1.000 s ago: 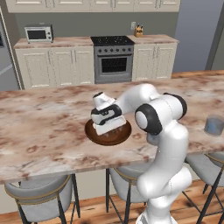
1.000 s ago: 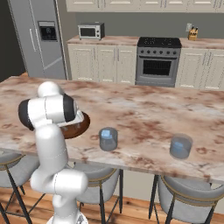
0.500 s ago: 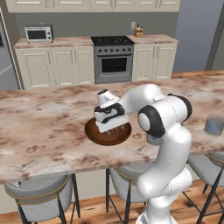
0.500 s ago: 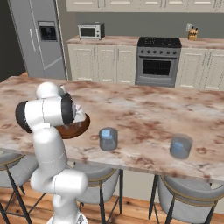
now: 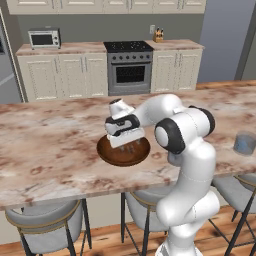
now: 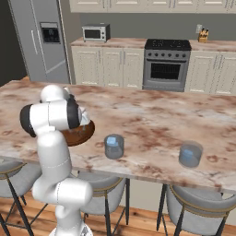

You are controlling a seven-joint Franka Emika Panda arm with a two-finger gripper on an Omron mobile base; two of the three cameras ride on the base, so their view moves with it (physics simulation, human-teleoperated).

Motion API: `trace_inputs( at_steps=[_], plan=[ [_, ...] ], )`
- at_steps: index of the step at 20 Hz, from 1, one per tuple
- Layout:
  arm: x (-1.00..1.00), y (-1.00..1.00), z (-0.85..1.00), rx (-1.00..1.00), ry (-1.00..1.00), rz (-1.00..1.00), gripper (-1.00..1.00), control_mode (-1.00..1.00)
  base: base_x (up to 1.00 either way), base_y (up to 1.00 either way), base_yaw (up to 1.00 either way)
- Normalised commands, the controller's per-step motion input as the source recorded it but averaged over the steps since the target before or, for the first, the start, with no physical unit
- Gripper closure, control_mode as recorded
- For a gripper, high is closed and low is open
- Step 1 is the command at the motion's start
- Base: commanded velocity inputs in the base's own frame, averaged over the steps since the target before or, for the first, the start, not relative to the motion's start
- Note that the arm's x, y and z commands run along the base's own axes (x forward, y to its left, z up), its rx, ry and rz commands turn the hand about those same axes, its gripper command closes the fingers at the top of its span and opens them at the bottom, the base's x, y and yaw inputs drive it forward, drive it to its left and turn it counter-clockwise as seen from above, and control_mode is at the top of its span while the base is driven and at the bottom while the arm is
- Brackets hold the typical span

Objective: There are four ice cubes in the ice bowl. Place two ice cubes in each glass of water.

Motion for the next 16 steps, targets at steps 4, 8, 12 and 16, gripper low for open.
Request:
trace_inputs(
  at_steps=[4,8,12,16],
  plan=[
    [0.00,0.00,0.00,0.00,0.00,0.00,-1.00,-1.00,0.00,0.00,0.00],
    [0.00,0.00,0.00,0.00,0.00,0.00,-1.00,-1.00,0.00,0.00,0.00],
    [0.00,0.00,0.00,0.00,0.00,0.00,-1.00,-1.00,0.00,0.00,0.00],
    [0.00,0.00,0.00,0.00,0.00,0.00,-1.00,-1.00,0.00,0.00,0.00]
  ],
)
